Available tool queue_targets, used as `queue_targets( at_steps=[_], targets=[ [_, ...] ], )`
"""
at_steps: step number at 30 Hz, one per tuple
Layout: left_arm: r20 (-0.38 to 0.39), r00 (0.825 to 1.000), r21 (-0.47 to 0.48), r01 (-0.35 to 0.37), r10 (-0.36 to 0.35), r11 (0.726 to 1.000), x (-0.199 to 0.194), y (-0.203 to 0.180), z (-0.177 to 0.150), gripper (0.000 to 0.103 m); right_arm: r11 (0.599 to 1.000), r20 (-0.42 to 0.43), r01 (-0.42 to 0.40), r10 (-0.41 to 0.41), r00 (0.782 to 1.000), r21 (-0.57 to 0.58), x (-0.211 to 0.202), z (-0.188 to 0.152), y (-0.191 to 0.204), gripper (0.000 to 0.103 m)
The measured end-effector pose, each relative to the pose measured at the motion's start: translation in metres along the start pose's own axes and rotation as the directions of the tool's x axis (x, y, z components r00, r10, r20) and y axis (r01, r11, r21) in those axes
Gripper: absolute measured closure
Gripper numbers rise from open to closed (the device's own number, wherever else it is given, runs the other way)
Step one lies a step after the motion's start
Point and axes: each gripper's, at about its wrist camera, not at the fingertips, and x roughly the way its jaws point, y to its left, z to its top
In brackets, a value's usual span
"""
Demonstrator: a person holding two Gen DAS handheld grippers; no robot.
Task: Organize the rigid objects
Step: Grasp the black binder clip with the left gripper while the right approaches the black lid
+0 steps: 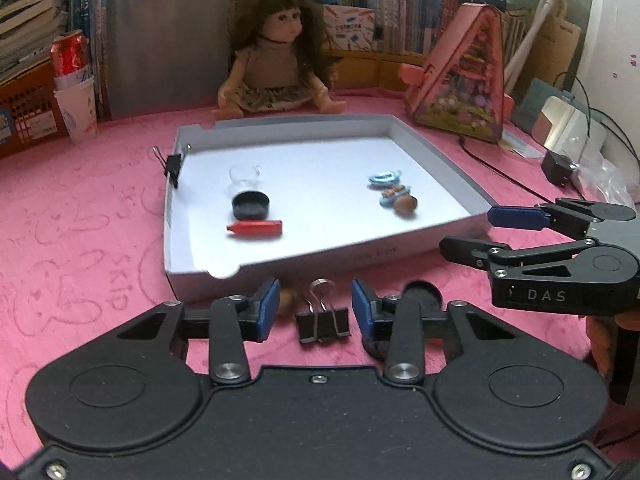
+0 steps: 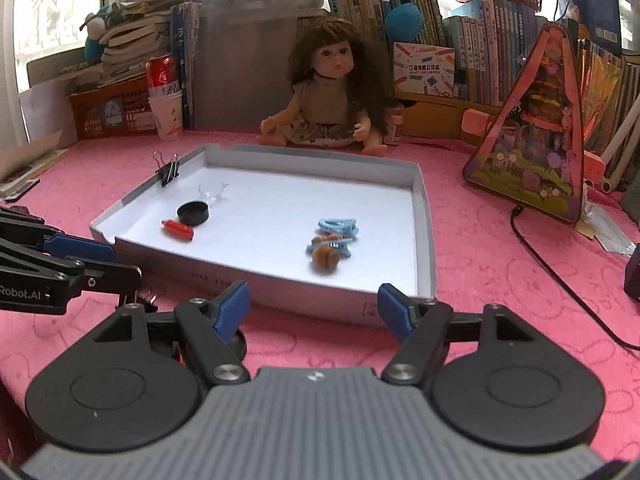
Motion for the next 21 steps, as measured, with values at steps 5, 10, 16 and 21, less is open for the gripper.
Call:
queue_targets(
  at_steps=[5, 10, 16, 21],
  targets=[
    [-0.016, 1.0, 0.01, 0.018, -0.017, 1.0, -0.001, -0.006, -0.006, 0.067, 1.0, -0.004, 0.012, -0.013, 1.0, -0.016, -0.004, -0.007, 0.0, 0.022],
    [-0.013, 1.0, 0.033, 0.001, -0.001, 0.999, 0.0, -0.012, -0.009, 0.067, 1.0, -0.014, 0.013, -0.013, 1.0, -0.015, -0.006, -0.013, -0.002, 0.022],
    [-0.008, 1.0, 0.027, -0.025, 0.025, 0.999, 0.006, -0.015, -0.015, 0.067, 0.999, -0.019, 0.015, -0.016, 1.0, -0.035, -0.006, -0.02, 0.001, 0.022],
    [0.008, 0.997, 0.047, -0.076, 0.076, 0.996, 0.012, -0.023, -0.019, 0.066, 0.999, -0.017, 0.009, -0.01, 1.0, -0.052, -0.007, -0.022, 0.004, 0.022]
  ],
)
